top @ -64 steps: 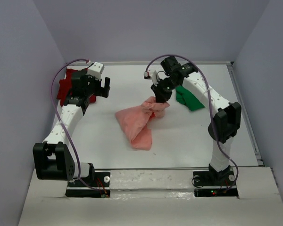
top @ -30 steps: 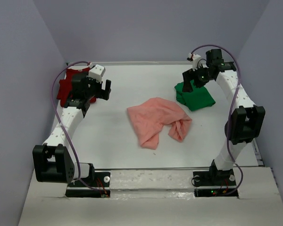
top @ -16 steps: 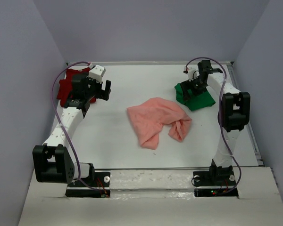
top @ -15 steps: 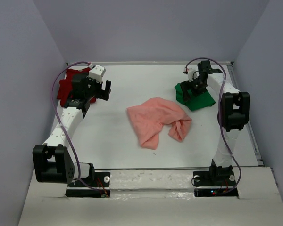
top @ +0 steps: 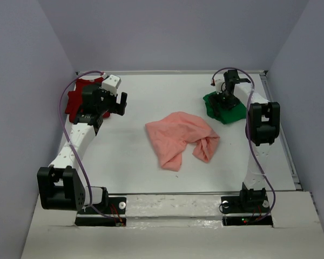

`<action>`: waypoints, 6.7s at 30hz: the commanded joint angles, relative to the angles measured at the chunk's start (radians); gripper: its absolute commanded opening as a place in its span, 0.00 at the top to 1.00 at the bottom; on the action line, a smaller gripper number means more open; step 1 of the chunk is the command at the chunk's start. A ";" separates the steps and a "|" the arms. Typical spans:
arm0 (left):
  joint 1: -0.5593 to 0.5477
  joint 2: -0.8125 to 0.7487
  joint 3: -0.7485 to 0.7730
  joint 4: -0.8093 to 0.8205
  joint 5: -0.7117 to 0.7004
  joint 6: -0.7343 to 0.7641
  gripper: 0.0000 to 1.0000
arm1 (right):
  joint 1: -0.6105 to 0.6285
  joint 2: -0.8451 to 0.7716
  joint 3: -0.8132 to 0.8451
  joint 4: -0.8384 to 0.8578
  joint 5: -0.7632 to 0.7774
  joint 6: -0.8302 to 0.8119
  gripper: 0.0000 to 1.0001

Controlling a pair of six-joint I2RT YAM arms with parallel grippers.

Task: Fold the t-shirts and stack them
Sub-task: Flatten out the tshirt

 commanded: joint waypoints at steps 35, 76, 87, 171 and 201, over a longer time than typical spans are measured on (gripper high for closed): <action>-0.006 -0.066 -0.003 0.025 -0.005 0.026 0.01 | -0.152 0.357 0.555 -0.001 0.389 0.038 0.00; 0.021 -0.001 0.041 -0.300 0.314 0.034 0.01 | -0.152 -0.622 -0.544 -0.322 -0.599 -0.182 0.05; 0.020 -0.032 0.031 -0.322 0.313 0.046 0.01 | -0.132 -0.329 -0.447 -0.311 -0.712 -0.194 0.06; -0.063 -0.054 0.028 -0.333 0.317 0.077 0.01 | 0.189 -0.516 -0.231 -0.317 -0.329 -0.050 0.00; -0.063 -0.075 0.008 -0.328 0.299 0.087 0.01 | 0.120 -0.262 -0.416 -0.046 -0.292 -0.007 0.13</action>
